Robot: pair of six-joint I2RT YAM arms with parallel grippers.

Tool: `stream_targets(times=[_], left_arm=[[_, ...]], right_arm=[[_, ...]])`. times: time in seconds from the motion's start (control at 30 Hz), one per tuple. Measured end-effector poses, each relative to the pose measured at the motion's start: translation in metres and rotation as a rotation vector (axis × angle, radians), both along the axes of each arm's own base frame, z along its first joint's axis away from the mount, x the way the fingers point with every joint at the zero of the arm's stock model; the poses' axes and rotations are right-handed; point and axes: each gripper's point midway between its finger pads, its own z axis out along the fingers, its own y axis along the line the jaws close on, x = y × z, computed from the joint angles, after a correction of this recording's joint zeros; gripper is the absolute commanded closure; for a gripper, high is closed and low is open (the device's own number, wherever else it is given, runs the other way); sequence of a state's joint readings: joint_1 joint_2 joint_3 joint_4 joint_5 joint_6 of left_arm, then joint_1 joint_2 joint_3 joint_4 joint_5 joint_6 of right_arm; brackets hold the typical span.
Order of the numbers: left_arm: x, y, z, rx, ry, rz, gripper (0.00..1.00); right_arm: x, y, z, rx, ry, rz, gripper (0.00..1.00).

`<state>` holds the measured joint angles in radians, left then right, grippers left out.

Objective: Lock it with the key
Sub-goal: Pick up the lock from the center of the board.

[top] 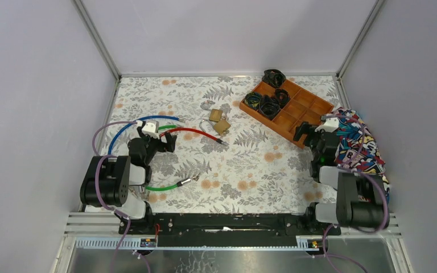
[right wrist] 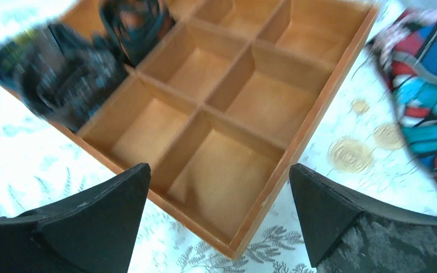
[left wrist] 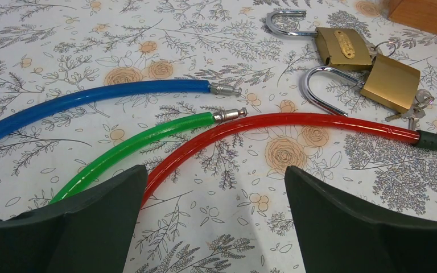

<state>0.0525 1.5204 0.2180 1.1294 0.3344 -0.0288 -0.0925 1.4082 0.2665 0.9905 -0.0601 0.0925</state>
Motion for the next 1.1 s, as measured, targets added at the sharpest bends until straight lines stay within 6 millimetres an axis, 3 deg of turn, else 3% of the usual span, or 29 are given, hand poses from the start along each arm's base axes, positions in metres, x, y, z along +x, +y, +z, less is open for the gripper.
stream_targets(times=[0.1, 0.3, 0.37, 0.43, 0.5, 0.63, 0.73, 0.8, 0.9, 1.0, 1.1], left_arm=[[0.0, 0.0, 0.0, 0.0, 0.0, 0.0, 0.01], [0.0, 0.0, 0.0, 0.0, 0.0, 0.0, 0.01], [0.001, 0.001, 0.0, 0.0, 0.001, 0.006, 0.01], [0.007, 0.005, 0.002, -0.008, 0.032, 0.033, 0.02], [0.028, 0.01, 0.018, -0.013, 0.074, 0.048, 0.02], [0.086, 0.01, 0.11, 0.028, 0.073, -0.025, 0.06], [0.094, 0.001, 0.174, 0.123, 0.083, -0.145, 0.04], [0.084, 0.0, 0.188, 0.194, 0.139, -0.199, 0.02], [0.056, 0.01, 0.168, 0.295, 0.309, -0.228, 0.02], [0.016, 0.03, 0.108, 0.376, 0.556, -0.236, 0.02], [-0.014, 0.047, 0.051, 0.446, 0.766, -0.252, 0.13]], right_arm=[[0.001, -0.008, 0.05, 0.021, -0.079, -0.062, 0.0], [-0.007, -0.007, 0.185, 0.063, -0.297, -0.075, 0.0], [-0.011, 0.002, 0.217, 0.075, -0.308, -0.032, 0.02], [-0.013, 0.012, 0.236, 0.088, -0.286, 0.024, 0.05], [-0.015, 0.023, 0.245, 0.104, -0.242, 0.082, 0.1], [-0.019, 0.053, 0.243, 0.188, -0.109, 0.232, 0.17], [-0.027, 0.074, 0.227, 0.271, 0.001, 0.307, 0.18], [-0.037, 0.091, 0.214, 0.315, 0.081, 0.353, 0.19], [-0.056, 0.119, 0.2, 0.349, 0.181, 0.431, 0.2], [-0.071, 0.134, 0.195, 0.367, 0.227, 0.478, 0.2], [-0.08, 0.142, 0.196, 0.378, 0.229, 0.502, 0.2]])
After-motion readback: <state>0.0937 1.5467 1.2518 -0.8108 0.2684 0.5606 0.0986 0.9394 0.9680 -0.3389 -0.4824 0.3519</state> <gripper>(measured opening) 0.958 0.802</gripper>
